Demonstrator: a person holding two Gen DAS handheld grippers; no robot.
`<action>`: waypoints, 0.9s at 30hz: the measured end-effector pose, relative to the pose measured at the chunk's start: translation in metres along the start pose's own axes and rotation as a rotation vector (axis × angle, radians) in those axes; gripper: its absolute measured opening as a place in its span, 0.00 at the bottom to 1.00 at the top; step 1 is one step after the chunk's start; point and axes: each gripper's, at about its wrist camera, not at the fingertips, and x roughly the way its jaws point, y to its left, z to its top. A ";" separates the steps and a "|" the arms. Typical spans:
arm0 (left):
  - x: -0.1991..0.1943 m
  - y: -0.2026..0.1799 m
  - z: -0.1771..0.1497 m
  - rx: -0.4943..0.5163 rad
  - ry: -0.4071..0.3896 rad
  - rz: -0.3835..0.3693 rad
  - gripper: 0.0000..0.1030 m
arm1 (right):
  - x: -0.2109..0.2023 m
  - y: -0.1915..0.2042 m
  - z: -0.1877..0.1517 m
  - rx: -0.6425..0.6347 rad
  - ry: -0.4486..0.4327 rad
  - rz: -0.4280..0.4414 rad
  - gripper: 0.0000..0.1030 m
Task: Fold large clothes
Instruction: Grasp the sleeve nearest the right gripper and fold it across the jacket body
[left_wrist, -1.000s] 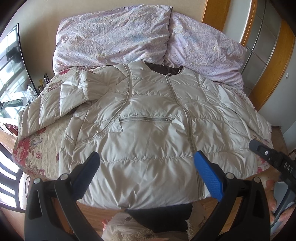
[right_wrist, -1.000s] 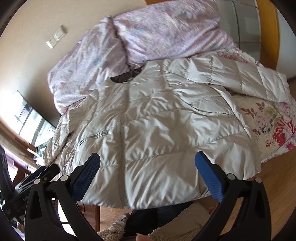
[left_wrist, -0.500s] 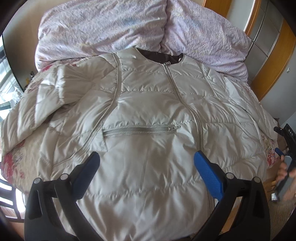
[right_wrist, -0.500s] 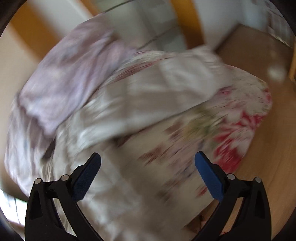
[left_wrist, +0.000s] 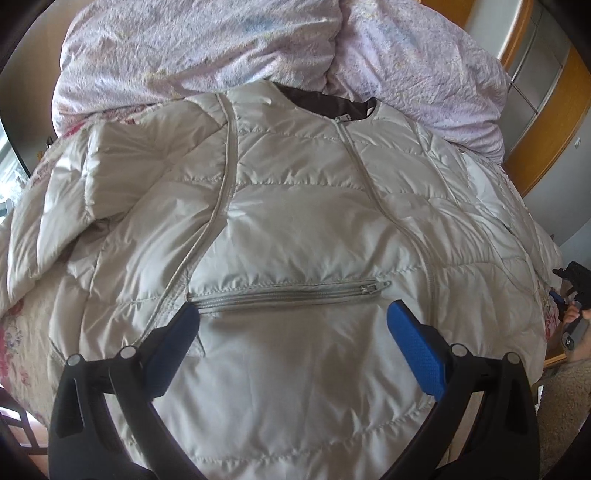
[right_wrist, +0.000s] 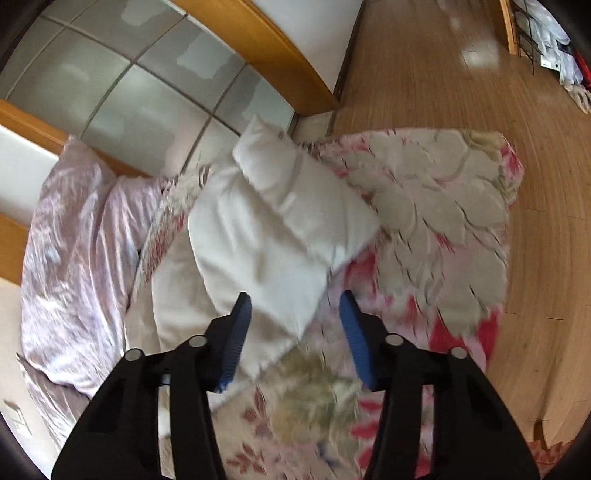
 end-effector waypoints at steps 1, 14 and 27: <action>0.002 0.002 0.000 -0.005 0.002 0.000 0.98 | 0.003 -0.001 0.003 0.010 -0.006 0.008 0.40; -0.007 0.047 0.003 -0.131 -0.088 -0.070 0.98 | -0.039 0.106 -0.010 -0.352 -0.208 0.058 0.09; -0.041 0.111 -0.001 -0.270 -0.230 -0.016 0.98 | -0.098 0.300 -0.206 -0.925 0.005 0.570 0.09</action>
